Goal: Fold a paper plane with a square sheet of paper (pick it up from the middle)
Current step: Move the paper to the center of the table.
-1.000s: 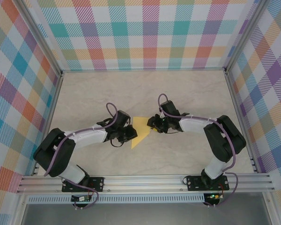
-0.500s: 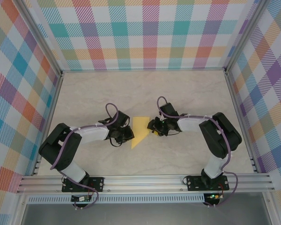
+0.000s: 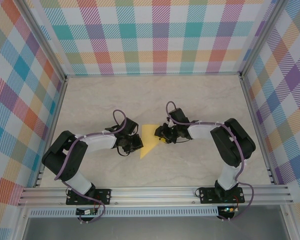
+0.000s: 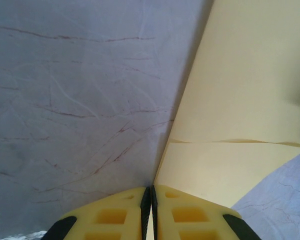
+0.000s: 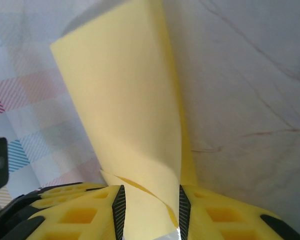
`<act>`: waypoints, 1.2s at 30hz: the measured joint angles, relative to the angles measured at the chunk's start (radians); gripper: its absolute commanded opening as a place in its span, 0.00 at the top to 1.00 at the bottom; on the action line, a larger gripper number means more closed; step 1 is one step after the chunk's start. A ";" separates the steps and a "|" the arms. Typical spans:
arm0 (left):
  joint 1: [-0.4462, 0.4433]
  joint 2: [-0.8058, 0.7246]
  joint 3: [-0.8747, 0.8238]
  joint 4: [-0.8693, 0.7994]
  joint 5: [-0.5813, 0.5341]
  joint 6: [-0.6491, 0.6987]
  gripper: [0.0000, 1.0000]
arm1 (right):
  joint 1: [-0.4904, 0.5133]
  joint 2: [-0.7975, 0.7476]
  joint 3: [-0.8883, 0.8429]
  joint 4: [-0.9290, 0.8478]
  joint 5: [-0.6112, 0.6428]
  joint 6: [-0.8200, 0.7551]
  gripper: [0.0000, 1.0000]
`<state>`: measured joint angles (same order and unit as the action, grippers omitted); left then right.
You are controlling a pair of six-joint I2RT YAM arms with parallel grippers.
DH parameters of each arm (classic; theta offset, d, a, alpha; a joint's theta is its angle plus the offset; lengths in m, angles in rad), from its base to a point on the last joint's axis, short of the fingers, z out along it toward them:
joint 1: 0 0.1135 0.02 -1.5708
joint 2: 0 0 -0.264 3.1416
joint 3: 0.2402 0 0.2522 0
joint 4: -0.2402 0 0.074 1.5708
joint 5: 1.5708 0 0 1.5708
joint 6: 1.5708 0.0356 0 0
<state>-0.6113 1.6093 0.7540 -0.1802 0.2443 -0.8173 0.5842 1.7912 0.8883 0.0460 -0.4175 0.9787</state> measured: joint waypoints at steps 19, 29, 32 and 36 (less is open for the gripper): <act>0.000 -0.161 -0.042 -0.031 -0.030 0.049 0.74 | -0.017 0.170 0.240 -0.094 -0.071 -0.183 0.88; -0.091 -0.323 -0.058 -0.088 -0.109 0.130 0.53 | -0.031 0.114 0.082 0.023 -0.082 -0.076 0.94; -0.160 -0.322 -0.048 -0.123 -0.160 0.154 0.51 | -0.031 0.065 0.026 0.044 -0.060 -0.031 0.94; -0.230 -0.301 -0.026 -0.140 -0.216 0.174 0.46 | -0.030 -0.002 -0.011 0.053 -0.033 0.006 0.93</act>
<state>-0.8410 1.3083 0.7280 -0.3199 0.0280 -0.6434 0.5545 1.7889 0.8776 0.0986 -0.4507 0.9844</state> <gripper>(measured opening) 0.525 0.072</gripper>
